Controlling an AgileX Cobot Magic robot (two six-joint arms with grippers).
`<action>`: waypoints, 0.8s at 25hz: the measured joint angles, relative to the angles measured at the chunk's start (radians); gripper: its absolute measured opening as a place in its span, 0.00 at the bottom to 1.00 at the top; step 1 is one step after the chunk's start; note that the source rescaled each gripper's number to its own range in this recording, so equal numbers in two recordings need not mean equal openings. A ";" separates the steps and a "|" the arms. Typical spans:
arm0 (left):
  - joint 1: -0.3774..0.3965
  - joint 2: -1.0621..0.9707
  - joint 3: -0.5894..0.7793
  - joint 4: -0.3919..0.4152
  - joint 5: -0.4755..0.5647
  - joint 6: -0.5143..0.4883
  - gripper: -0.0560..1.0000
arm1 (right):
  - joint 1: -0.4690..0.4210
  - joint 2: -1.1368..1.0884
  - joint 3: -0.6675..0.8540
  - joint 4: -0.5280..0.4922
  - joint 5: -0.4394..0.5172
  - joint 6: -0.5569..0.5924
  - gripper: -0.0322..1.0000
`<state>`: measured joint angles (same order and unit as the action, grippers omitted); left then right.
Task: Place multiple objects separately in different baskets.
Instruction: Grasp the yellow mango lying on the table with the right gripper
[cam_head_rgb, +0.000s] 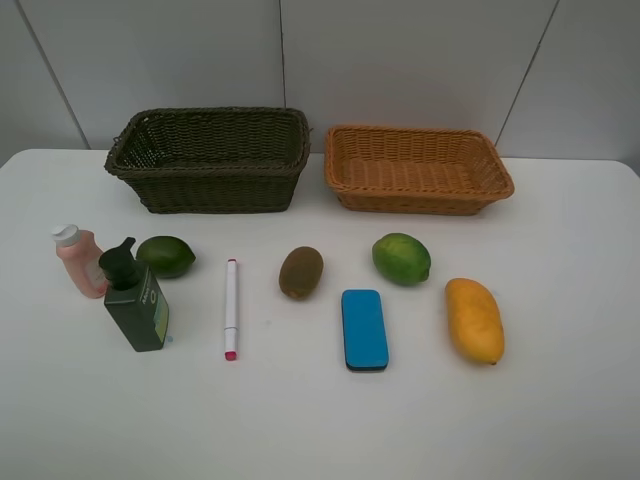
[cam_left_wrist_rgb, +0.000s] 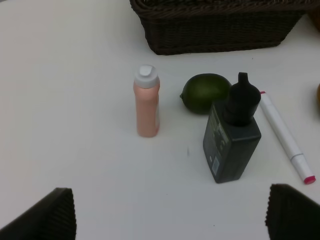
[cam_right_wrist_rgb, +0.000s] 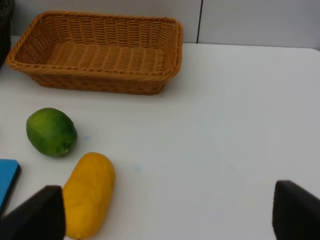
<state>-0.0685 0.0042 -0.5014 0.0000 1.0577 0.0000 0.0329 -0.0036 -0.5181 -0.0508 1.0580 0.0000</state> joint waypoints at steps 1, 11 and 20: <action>0.000 0.000 0.000 0.000 0.000 0.000 1.00 | 0.000 0.000 0.000 0.000 0.000 0.000 0.99; 0.000 0.000 0.000 0.000 0.000 0.000 1.00 | 0.000 0.000 0.000 0.000 0.000 0.000 0.99; 0.000 0.000 0.000 0.000 0.000 0.000 1.00 | 0.000 0.000 0.000 0.000 0.000 0.000 0.99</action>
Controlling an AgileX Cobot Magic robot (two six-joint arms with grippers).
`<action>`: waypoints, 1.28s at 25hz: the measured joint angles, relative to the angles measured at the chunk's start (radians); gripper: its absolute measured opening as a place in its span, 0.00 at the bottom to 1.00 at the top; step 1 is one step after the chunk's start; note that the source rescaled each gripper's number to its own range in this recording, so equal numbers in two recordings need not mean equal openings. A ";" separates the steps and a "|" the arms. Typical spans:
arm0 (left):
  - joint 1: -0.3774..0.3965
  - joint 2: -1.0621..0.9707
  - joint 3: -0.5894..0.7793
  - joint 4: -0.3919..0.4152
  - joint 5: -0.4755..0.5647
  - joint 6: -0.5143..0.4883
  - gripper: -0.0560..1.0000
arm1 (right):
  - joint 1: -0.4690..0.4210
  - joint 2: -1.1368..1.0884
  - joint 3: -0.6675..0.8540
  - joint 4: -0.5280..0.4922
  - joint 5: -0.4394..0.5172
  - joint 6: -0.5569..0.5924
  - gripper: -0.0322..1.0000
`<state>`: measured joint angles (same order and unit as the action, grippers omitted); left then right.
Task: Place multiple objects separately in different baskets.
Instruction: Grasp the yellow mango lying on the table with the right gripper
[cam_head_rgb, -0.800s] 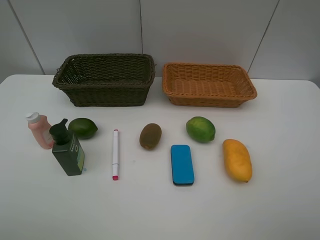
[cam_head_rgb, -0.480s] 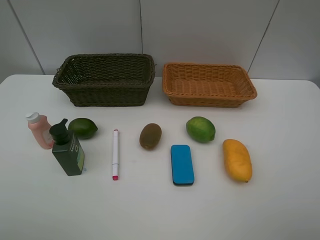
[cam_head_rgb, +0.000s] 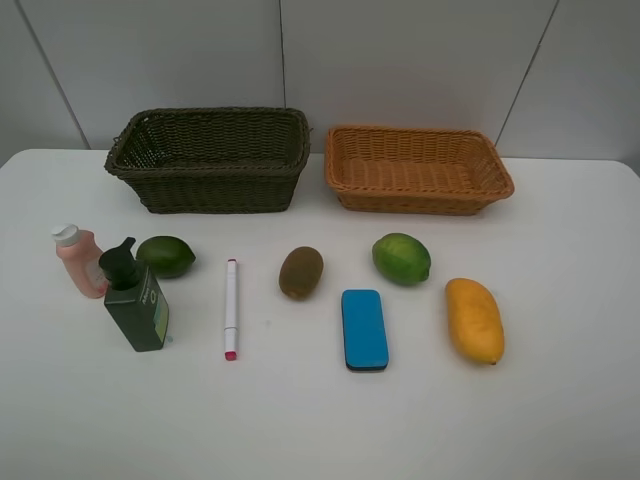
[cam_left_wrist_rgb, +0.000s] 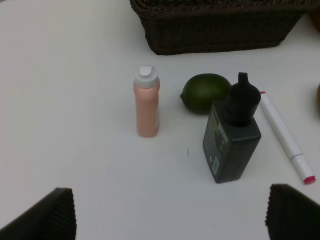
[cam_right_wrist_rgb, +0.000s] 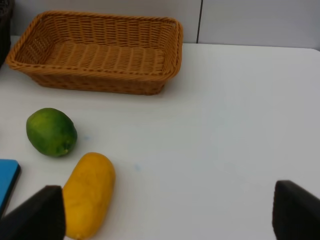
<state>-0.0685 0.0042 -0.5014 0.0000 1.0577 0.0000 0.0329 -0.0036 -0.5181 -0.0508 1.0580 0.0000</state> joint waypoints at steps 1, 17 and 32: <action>0.000 0.000 0.000 0.000 0.000 0.000 1.00 | 0.000 0.000 0.000 0.000 0.000 0.000 0.99; 0.000 0.000 0.000 0.000 0.000 0.000 1.00 | 0.000 0.000 0.000 0.000 0.000 0.000 0.99; 0.000 0.000 0.000 0.000 0.000 0.000 1.00 | 0.000 0.000 0.000 0.000 0.000 0.000 0.99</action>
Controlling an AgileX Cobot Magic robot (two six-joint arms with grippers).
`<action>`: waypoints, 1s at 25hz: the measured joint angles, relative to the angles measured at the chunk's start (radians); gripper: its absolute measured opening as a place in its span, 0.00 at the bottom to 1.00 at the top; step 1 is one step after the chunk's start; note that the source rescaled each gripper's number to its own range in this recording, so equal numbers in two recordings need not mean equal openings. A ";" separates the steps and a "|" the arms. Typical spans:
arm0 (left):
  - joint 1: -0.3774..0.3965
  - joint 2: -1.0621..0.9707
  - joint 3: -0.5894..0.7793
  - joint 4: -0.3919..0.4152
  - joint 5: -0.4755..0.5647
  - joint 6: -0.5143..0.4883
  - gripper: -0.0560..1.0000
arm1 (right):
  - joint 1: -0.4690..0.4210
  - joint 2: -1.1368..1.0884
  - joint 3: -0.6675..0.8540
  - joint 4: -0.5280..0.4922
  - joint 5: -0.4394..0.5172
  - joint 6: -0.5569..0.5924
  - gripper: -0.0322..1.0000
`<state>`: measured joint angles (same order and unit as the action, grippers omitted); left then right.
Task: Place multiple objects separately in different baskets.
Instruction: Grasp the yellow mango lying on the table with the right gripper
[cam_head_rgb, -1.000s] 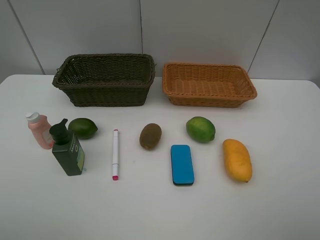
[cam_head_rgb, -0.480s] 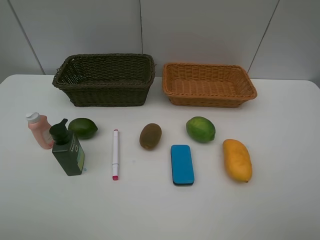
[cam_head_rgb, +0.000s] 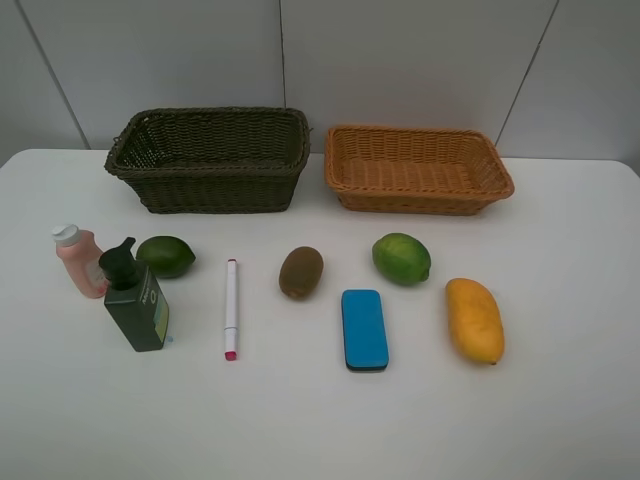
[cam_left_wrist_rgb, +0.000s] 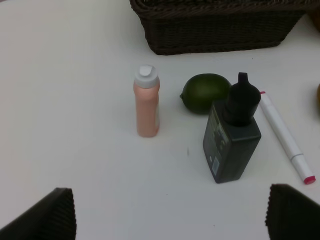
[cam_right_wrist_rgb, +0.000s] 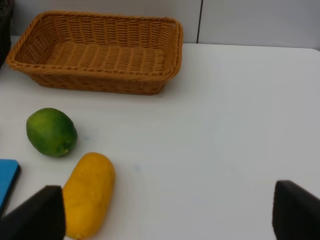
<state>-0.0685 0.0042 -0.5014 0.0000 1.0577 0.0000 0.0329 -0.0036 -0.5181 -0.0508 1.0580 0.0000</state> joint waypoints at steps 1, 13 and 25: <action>0.000 0.000 0.000 0.000 0.000 0.000 1.00 | 0.000 0.000 0.000 0.000 0.000 0.000 0.99; 0.000 0.000 0.000 0.000 0.000 0.000 1.00 | 0.000 0.000 0.000 0.000 0.000 0.000 0.99; 0.000 0.000 0.000 0.000 0.000 0.000 1.00 | 0.000 0.000 0.000 0.000 0.000 0.000 0.99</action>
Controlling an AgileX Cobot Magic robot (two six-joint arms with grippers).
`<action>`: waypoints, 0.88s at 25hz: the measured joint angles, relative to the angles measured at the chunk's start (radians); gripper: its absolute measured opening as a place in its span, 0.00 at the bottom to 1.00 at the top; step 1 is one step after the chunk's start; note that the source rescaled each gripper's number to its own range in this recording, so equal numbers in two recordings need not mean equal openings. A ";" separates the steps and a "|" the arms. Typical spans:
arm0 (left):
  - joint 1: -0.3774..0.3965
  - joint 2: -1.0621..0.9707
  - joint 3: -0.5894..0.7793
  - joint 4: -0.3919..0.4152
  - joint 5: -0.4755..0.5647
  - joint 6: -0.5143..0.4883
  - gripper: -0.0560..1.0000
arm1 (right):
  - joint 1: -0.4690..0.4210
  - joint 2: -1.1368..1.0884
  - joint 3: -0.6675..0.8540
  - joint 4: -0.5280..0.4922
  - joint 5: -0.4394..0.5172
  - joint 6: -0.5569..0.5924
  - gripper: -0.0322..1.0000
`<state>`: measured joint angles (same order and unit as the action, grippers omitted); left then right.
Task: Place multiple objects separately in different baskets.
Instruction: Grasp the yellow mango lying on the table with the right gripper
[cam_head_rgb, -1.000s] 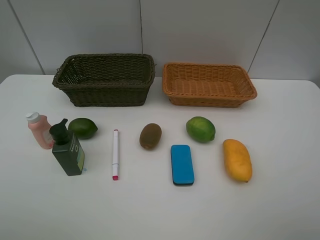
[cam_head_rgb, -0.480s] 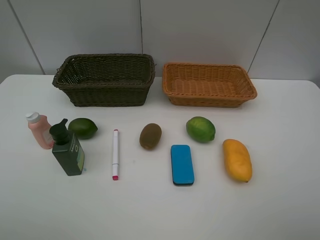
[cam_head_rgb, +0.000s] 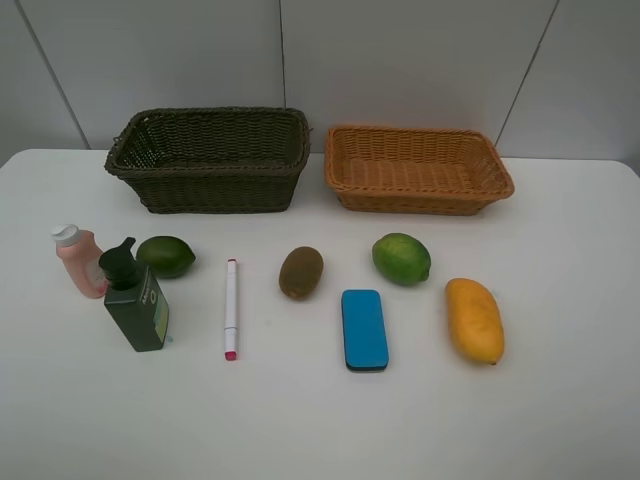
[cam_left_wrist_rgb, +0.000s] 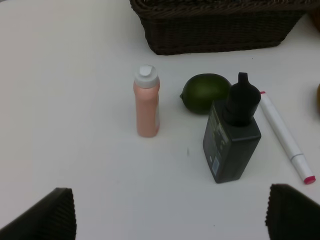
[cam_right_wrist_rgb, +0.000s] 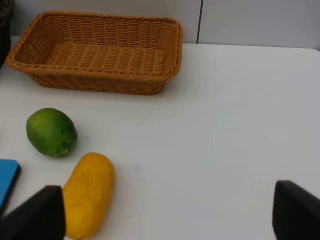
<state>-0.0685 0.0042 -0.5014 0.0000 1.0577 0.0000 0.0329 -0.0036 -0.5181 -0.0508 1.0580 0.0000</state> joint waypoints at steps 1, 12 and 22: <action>0.000 0.000 0.000 0.000 0.000 0.000 1.00 | 0.000 0.000 0.000 0.000 0.000 0.000 0.99; 0.000 0.000 0.000 0.000 0.000 0.000 1.00 | 0.000 0.006 -0.003 0.001 -0.007 0.007 0.99; 0.000 0.000 0.000 0.000 0.000 0.000 1.00 | 0.000 0.355 -0.090 0.056 -0.142 0.006 0.99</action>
<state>-0.0685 0.0042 -0.5014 0.0000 1.0577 0.0000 0.0329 0.3511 -0.6081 0.0054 0.9159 0.0056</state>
